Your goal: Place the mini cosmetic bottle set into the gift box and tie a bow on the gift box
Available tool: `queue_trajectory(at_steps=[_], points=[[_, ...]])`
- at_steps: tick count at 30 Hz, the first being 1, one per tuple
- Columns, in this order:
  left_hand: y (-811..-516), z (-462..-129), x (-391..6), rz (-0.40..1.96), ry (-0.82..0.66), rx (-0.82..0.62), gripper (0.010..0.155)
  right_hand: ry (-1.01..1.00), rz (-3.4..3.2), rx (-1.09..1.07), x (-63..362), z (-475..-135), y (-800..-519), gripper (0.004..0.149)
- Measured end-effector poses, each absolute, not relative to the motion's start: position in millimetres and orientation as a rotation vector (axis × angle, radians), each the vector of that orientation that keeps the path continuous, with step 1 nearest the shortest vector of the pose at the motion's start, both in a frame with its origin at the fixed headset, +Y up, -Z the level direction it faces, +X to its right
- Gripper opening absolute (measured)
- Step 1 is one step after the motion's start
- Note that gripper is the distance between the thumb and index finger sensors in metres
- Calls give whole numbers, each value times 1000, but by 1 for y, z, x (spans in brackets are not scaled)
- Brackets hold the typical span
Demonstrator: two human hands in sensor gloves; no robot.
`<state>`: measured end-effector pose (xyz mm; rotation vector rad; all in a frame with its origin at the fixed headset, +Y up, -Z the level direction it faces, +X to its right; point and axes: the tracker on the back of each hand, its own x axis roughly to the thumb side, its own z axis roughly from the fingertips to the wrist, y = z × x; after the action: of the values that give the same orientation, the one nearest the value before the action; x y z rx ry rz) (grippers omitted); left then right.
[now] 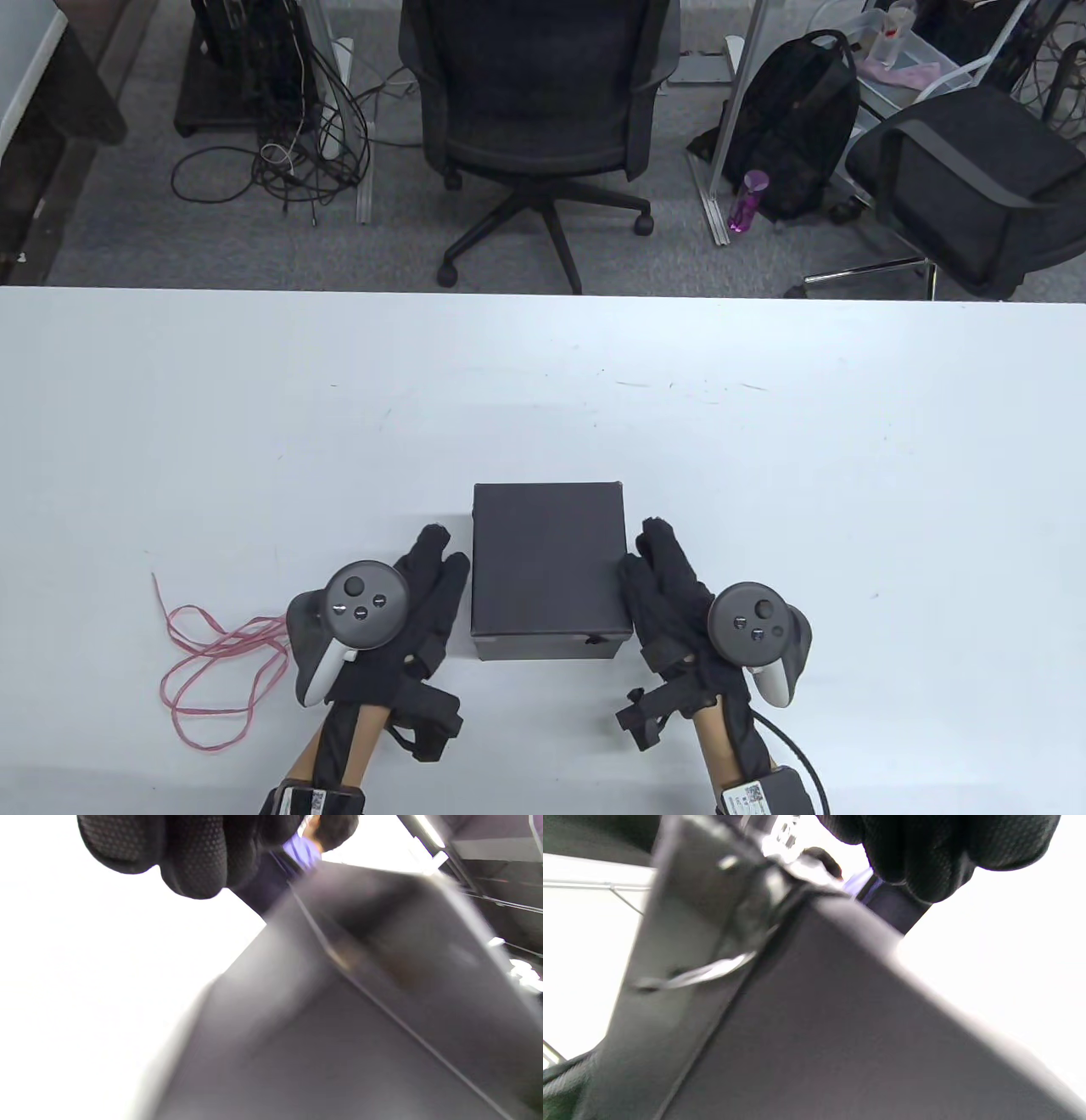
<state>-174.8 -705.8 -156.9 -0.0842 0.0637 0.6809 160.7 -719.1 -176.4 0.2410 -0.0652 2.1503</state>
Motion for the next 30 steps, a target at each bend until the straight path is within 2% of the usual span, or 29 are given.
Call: queue_trajectory(at_steps=[2,6,9,12,17,22,28,30], points=[[-704,-161,-197,517,203,-27,63,-126,2209,202,167,-178,-720,72],[-714,-170,-239,157,489,-7,52,-129,2284,168,173,-181,-726,70],[-730,-172,-275,43,663,-62,50,-116,2287,157,173,-182,-729,69],[-747,-170,-305,55,778,-134,56,-110,2288,157,173,-182,-729,69],[-770,-165,-334,98,875,-258,60,-98,2304,164,173,-182,-729,69],[-776,-159,-354,173,959,-258,68,-89,2300,155,174,-183,-730,69],[-791,-153,-372,291,1015,-378,75,-71,2307,153,174,-183,-732,69],[-792,-153,-374,264,1026,-380,77,-69,2308,155,173,-183,-732,69]])
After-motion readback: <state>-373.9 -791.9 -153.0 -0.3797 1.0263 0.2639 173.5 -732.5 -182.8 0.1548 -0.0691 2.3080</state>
